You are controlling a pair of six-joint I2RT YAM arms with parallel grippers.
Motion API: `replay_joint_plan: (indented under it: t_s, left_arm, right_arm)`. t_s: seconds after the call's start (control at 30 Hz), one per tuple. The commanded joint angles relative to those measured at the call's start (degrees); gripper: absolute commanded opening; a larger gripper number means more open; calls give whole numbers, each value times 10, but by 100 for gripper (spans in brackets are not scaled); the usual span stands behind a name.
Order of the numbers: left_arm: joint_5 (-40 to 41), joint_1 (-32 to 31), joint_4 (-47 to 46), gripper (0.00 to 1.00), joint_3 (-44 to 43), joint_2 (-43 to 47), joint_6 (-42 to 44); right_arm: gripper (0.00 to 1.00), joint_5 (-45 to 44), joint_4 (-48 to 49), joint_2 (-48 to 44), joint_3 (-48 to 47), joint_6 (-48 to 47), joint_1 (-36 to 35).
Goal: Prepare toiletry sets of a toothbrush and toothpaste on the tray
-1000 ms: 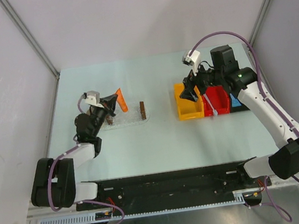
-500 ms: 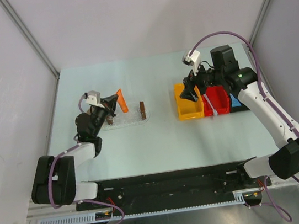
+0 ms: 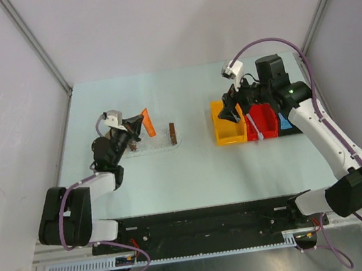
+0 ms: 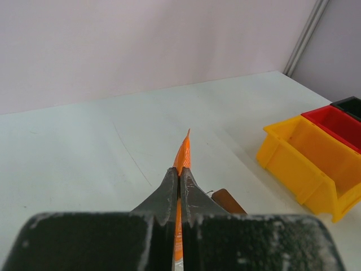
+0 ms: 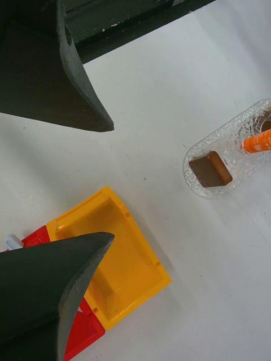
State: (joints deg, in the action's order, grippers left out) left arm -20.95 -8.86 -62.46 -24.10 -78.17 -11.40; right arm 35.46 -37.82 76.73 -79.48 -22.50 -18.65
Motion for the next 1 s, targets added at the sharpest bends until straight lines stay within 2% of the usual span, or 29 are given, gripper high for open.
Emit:
replay_joint_plan:
  t_s: [0.0,0.97]
  left_arm:
    - [-6,4,-44,0,6,-4,16]
    - [-4,4,-49,0,14,-15,1]
  right_arm:
    - [77,15,20,-1,6,3,3]
    - [77,19,21,-6,10,3,5]
